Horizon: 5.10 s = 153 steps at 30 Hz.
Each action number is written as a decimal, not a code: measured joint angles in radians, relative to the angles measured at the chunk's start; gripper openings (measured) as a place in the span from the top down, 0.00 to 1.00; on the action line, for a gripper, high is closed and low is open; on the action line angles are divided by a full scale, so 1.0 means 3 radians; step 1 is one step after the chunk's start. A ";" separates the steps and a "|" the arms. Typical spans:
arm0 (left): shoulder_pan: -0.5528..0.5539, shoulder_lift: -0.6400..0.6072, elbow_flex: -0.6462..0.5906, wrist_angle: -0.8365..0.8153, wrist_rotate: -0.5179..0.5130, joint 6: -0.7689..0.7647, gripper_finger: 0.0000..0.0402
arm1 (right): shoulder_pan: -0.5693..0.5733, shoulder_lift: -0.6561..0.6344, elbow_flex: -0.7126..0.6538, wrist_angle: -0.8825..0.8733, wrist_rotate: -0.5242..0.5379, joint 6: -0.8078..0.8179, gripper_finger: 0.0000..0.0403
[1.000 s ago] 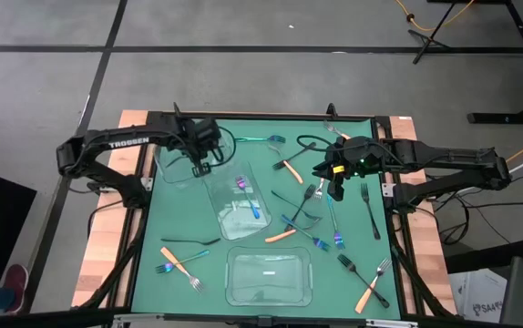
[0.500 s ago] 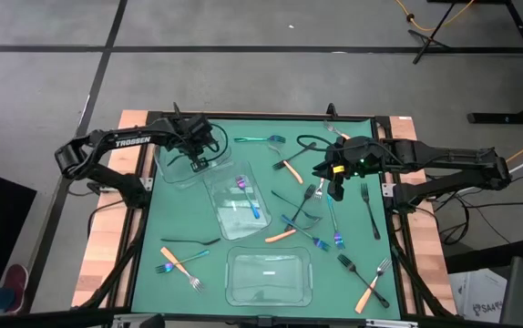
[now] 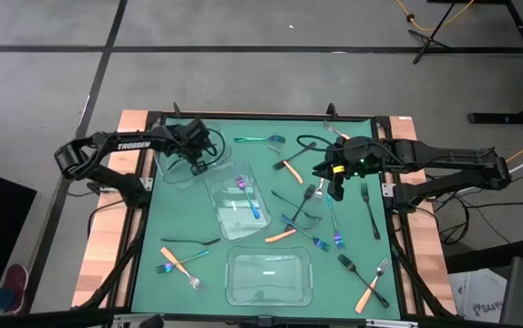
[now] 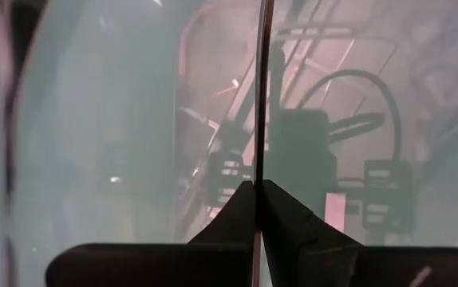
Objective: Sort silverware by color (type)
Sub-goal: Put the black fork into the top transparent bin, then put the blue fork into the center transparent bin
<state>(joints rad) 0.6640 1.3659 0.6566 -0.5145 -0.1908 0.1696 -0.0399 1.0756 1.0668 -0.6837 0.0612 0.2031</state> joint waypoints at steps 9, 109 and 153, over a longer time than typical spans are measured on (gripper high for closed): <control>-0.0001 0.0000 -0.0151 0.0146 -0.0005 -0.0003 0.99 | 0.0000 0.0000 0.0000 0.0001 0.0000 0.0000 0.84; -0.0320 -0.0787 -0.0152 0.0175 -0.0022 -0.0293 0.86 | 0.0762 0.1428 -0.0001 -0.1466 0.0116 -0.3936 0.84; -0.0319 -0.0786 -0.0152 0.0182 -0.0022 -0.0294 0.86 | 0.1335 0.1602 -0.0890 -0.0518 0.0136 -0.3938 0.84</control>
<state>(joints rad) 0.5682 1.1301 0.6109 -0.4599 -0.1974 0.0814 0.3607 1.5561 0.7999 -0.8390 0.1021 -0.9783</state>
